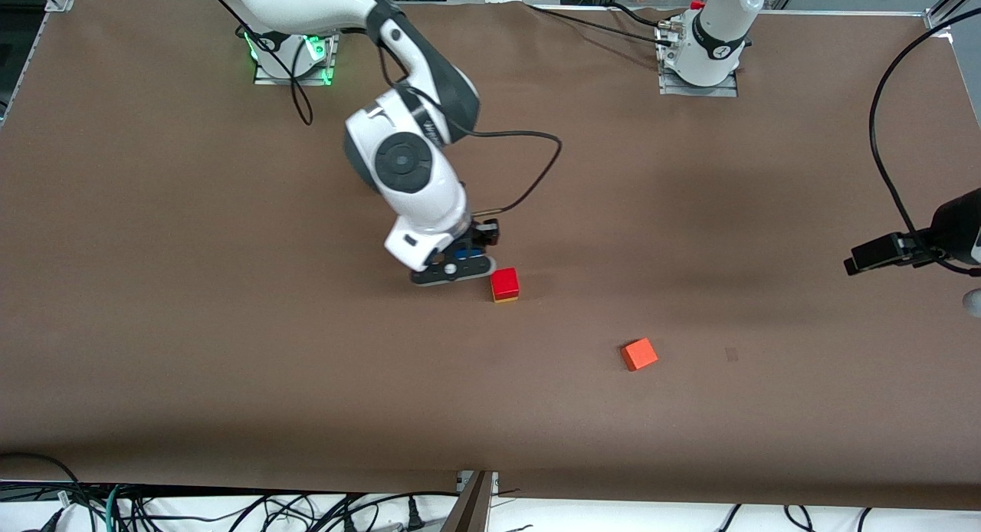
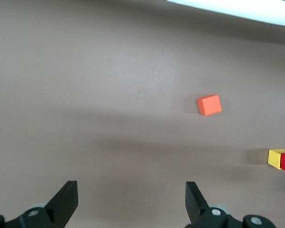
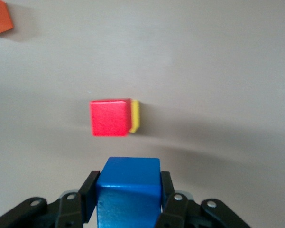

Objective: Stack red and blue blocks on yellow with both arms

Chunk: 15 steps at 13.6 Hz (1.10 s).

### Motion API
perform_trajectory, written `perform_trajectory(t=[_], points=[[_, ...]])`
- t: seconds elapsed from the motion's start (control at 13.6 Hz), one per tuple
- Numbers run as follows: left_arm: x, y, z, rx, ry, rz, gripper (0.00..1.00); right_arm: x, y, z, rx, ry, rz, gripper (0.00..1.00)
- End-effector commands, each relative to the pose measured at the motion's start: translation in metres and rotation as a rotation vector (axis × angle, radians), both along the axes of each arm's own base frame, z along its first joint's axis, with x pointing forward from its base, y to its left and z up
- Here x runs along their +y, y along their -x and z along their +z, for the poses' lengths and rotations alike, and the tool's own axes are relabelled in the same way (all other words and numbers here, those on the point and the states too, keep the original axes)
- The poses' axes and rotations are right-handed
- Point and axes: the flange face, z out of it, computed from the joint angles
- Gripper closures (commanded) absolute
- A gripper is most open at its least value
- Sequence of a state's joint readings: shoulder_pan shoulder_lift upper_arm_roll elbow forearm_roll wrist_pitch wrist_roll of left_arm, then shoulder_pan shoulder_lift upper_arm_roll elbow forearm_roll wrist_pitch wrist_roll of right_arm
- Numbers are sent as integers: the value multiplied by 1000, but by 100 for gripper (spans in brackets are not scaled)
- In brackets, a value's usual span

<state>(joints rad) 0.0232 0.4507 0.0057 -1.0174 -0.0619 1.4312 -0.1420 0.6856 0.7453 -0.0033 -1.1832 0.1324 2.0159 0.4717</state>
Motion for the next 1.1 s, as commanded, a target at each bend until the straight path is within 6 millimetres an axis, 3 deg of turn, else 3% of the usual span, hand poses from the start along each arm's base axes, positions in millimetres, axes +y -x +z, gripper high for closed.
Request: perform_trajectory(t=[0.0, 0.15, 0.52, 0.74, 0.81, 1.03], points=[[12, 3, -10, 32, 14, -5, 0, 33, 6, -12, -53, -6, 1, 69], [15, 3, -17, 46, 16, -7, 0, 45, 12, -12, -92, 18, 40, 69], [10, 4, -18, 52, 16, -21, 0, 50, 9, -8, -155, 25, 75, 69], [6, 7, -16, 57, 17, -27, 0, 48, -5, -19, -165, 18, 61, 69], [6, 12, -6, 40, 16, -25, 0, 48, -8, -28, -161, 21, 59, 69], [9, 37, -4, 65, 14, -12, 0, 50, -10, -36, -160, 23, 59, 69]])
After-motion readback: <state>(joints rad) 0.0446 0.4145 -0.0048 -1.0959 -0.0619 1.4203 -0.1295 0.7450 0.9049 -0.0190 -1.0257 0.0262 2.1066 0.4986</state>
